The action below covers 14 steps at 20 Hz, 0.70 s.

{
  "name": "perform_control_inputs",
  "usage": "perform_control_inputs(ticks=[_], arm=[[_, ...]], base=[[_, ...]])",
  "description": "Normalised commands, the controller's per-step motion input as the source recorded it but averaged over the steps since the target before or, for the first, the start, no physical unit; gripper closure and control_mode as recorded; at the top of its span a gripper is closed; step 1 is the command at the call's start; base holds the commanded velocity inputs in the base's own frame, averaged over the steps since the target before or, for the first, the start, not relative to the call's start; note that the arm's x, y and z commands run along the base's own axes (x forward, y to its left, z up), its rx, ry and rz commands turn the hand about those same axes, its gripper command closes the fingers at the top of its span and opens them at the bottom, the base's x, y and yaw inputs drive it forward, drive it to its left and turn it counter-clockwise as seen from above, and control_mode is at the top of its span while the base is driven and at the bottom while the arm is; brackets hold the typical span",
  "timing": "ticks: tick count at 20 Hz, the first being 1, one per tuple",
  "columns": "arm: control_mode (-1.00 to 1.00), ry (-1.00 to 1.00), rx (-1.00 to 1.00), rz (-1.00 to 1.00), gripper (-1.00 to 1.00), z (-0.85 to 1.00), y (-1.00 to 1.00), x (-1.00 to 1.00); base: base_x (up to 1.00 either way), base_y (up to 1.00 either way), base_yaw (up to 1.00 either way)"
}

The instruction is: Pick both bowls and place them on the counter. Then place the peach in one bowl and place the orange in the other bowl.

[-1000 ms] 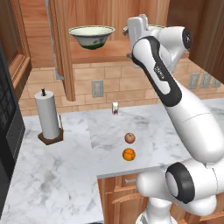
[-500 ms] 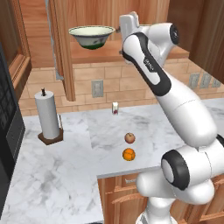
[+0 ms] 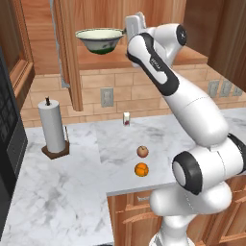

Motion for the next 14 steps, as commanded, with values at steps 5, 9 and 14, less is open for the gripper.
perform_control_inputs(ticks=[5, 9, 14], arm=[[-1.00, 0.04, 0.02, 0.00, -1.00, 0.00, 0.11, 0.25], [-1.00, 0.02, 0.02, 0.00, -1.00, 0.00, 0.11, 0.29], [-1.00, 0.02, 0.01, 0.00, -1.00, 0.00, 0.11, 0.29]], base=[[0.00, 0.00, 0.00], [0.00, 0.00, 0.00], [0.00, 0.00, 0.00]])
